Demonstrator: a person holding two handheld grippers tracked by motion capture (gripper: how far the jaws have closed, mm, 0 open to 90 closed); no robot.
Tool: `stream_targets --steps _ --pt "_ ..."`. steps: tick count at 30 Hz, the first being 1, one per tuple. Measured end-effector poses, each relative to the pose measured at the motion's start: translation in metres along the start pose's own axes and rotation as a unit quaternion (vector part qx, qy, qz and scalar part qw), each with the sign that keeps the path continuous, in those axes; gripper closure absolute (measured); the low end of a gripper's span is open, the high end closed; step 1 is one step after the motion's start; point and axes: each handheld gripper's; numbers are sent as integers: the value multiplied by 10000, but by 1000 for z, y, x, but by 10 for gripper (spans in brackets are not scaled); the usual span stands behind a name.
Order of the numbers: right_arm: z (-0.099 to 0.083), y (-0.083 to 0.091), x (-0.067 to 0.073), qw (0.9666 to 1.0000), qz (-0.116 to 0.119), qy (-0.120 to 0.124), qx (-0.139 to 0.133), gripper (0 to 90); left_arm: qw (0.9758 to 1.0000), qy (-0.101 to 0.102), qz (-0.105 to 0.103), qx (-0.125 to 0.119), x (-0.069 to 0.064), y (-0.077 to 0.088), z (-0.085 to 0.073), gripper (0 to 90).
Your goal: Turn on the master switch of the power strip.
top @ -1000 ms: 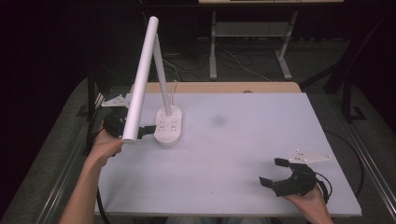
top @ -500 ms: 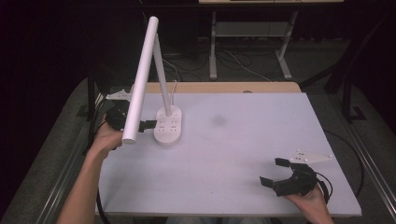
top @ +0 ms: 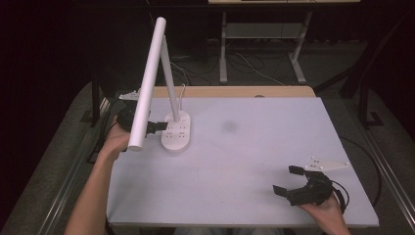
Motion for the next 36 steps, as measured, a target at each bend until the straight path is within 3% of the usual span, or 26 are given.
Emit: stream_targets --steps 9,17,23,27,36 --pt "0 0 -1 10000 20 -8 18 1 9999 14 119 -40 9 -10 6 24" --pt "-1 -1 -2 10000 29 -11 19 0 9995 198 160 -195 19 -16 6 44" --pt "-1 -2 -2 10000 30 -10 41 0 9978 483 198 -417 28 -19 5 93" --pt "-1 -1 -3 10000 24 -28 26 0 9966 677 230 -408 37 -22 2 118" --pt "-1 -1 -4 10000 20 -27 43 0 9919 1119 172 -572 51 -30 -2 157"
Point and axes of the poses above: each handheld gripper's, and its own axes: y roughly backward along the jaws, z roughly out of its top, x roughly to its left, and after that the axes turned 8 degrees about x, right-handed
